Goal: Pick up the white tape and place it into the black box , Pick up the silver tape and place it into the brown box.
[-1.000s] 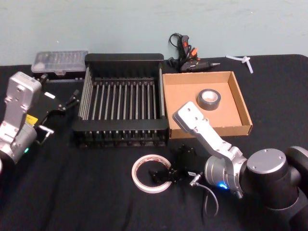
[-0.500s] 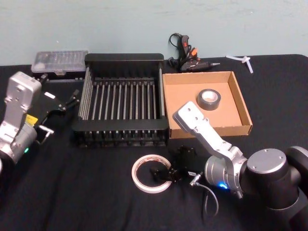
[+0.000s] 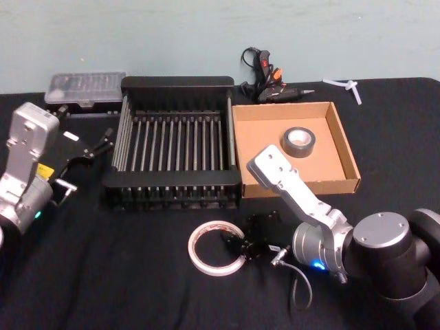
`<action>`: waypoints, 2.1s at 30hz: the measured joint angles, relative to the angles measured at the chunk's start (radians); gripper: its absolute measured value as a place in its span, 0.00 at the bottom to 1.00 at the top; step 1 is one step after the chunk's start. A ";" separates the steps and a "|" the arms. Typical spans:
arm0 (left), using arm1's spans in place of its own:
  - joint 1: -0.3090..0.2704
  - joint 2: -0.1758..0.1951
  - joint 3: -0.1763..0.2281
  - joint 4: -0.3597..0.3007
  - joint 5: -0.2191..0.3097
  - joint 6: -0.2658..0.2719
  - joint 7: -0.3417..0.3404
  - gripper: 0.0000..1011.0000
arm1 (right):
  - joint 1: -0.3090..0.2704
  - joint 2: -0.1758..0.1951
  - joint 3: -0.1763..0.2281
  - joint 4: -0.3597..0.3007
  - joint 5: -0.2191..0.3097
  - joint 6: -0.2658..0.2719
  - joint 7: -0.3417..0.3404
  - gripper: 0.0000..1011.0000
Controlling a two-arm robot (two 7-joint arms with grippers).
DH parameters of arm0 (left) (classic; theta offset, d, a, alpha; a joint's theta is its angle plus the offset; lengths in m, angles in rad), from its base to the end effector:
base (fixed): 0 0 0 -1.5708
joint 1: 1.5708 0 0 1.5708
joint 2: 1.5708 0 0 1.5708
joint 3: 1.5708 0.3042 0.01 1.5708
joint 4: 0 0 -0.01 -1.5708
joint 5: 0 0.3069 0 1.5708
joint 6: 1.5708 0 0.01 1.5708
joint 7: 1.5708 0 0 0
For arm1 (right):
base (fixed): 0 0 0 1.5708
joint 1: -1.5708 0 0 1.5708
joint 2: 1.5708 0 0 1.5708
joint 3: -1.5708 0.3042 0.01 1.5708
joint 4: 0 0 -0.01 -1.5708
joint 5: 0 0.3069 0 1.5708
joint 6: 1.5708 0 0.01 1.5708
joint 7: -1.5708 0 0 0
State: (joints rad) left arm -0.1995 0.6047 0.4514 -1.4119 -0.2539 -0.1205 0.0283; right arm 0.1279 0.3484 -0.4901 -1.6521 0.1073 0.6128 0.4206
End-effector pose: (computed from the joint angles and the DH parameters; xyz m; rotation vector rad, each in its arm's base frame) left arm 0.3586 0.0913 -0.3134 0.3046 -0.2850 1.2480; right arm 0.3264 0.0440 -0.2898 -0.6084 0.2185 -0.7226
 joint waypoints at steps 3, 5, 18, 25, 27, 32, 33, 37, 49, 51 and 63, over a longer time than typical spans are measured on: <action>0.000 0.000 0.000 0.000 0.000 0.000 0.000 0.99 | 0.000 0.000 0.000 0.000 0.000 0.000 0.000 0.33; 0.000 0.000 0.000 0.000 0.000 0.000 0.000 0.99 | 0.000 0.000 0.000 0.000 0.000 0.000 0.000 0.28; 0.000 0.000 0.000 0.000 0.000 0.000 0.000 0.99 | 0.000 0.000 0.000 0.000 0.000 0.000 0.000 0.10; 0.000 0.000 0.000 0.000 0.000 0.000 0.000 0.99 | -0.002 0.000 0.003 0.000 0.004 -0.004 0.002 0.10; 0.000 0.000 0.000 0.000 0.000 0.000 0.000 0.99 | -0.004 0.001 0.005 -0.002 0.008 -0.009 0.005 0.10; 0.000 0.000 0.000 0.000 0.000 0.000 0.000 0.99 | -0.008 0.007 0.011 -0.013 0.016 -0.020 0.011 0.10; 0.000 0.000 0.000 0.000 0.000 0.000 0.000 0.99 | -0.008 0.009 0.012 -0.016 0.017 -0.021 0.012 0.10; 0.000 0.000 0.000 0.000 0.000 0.000 0.000 0.99 | -0.009 0.016 0.016 -0.031 0.026 -0.030 0.018 0.10; 0.000 0.000 0.000 0.000 0.000 0.000 0.000 0.99 | -0.018 0.057 0.038 -0.116 0.060 -0.058 0.024 0.10; 0.000 0.000 0.000 0.000 0.000 0.000 0.000 0.99 | -0.018 0.065 0.043 -0.134 0.066 -0.065 0.022 0.10; 0.000 0.000 0.000 0.000 0.000 0.000 0.000 0.99 | -0.003 0.092 0.062 -0.184 0.085 -0.099 0.004 0.10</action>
State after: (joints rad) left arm -0.1995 0.6047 0.4514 -1.4119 -0.2539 -0.1206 0.0283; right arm 0.1250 0.4400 -0.4279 -1.8360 0.1926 0.5141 0.4244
